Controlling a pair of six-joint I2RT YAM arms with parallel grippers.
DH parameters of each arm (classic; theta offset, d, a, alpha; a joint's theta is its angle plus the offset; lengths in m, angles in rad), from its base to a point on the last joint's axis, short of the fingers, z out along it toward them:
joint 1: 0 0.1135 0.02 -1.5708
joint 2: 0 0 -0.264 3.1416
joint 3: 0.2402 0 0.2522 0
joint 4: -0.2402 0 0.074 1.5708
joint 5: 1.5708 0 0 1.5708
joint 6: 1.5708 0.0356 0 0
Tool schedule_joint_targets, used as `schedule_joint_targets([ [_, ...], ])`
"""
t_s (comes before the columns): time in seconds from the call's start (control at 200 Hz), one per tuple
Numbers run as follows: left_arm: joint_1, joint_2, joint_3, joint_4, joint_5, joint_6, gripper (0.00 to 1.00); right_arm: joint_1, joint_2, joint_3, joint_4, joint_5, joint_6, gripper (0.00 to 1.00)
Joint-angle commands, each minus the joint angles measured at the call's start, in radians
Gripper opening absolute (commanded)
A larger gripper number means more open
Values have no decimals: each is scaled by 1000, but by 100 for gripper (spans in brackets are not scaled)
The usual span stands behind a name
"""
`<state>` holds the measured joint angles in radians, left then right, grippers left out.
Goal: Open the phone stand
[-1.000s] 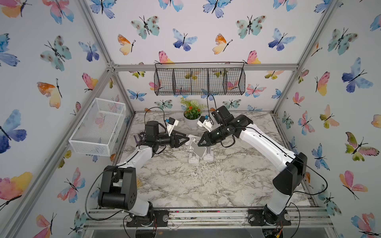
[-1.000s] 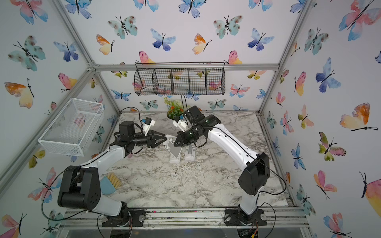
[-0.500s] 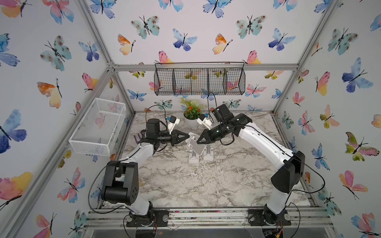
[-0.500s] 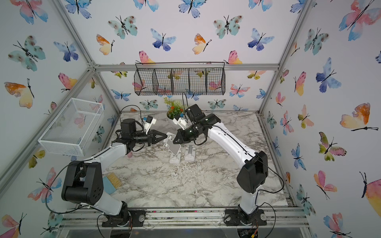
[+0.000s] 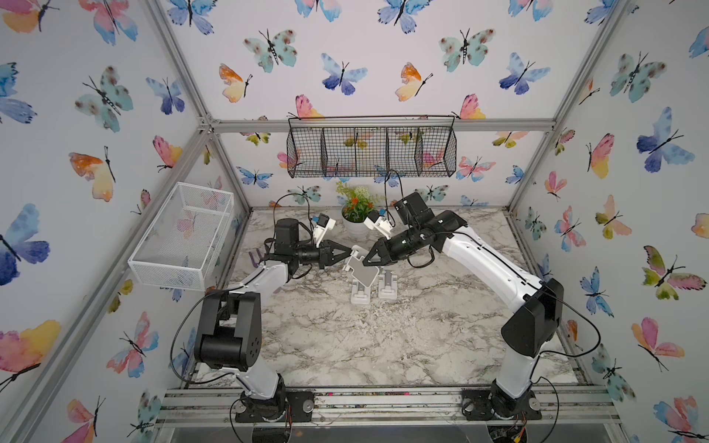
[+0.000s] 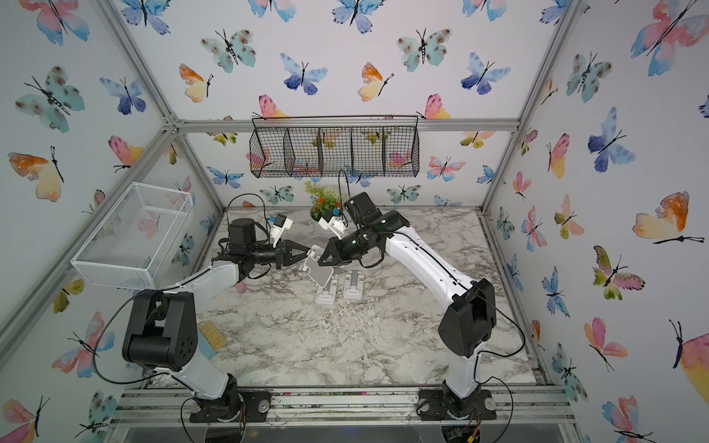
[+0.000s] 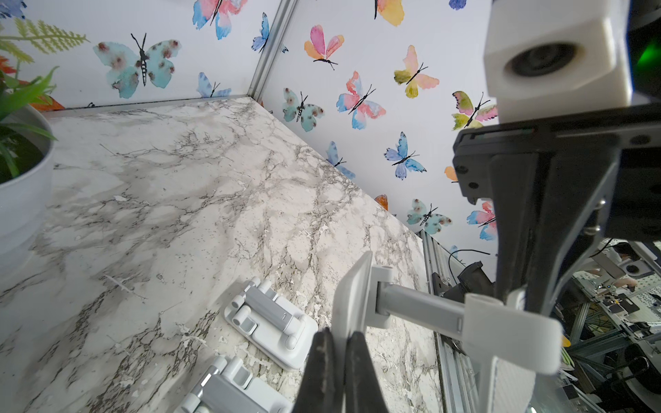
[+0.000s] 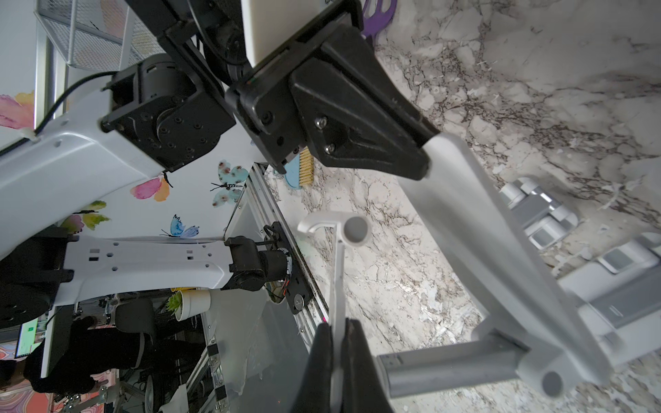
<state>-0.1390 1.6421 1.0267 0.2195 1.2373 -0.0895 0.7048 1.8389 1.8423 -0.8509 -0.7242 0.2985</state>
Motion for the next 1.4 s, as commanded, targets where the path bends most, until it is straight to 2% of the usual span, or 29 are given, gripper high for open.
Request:
schedule_joint_targets([
  [0.0, -14, 20, 29, 4, -24, -31, 0, 19, 8, 35, 20, -118, -21, 1],
  [0.215, -27, 16, 32, -5, -25, -35, 0, 20, 6, 23, 29, -123, -19, 1],
  [0.456, -27, -39, 77, -83, -44, -7, 0, 19, 17, 20, -7, 10, 16, 1],
  [0.546, -27, -62, 91, -94, -44, -12, 0, 18, 43, 35, -18, 24, 47, 1],
  [0.726, -27, -102, 81, -96, -42, -22, 0, 18, 73, 92, -24, 64, 96, 1],
  [0.961, -31, -144, 48, -92, -43, -29, 0, 18, 163, 228, -119, 104, 113, 1],
  [1.397, -43, -163, 33, -73, -39, -46, 0, 19, 293, 412, -214, 194, 163, 1],
])
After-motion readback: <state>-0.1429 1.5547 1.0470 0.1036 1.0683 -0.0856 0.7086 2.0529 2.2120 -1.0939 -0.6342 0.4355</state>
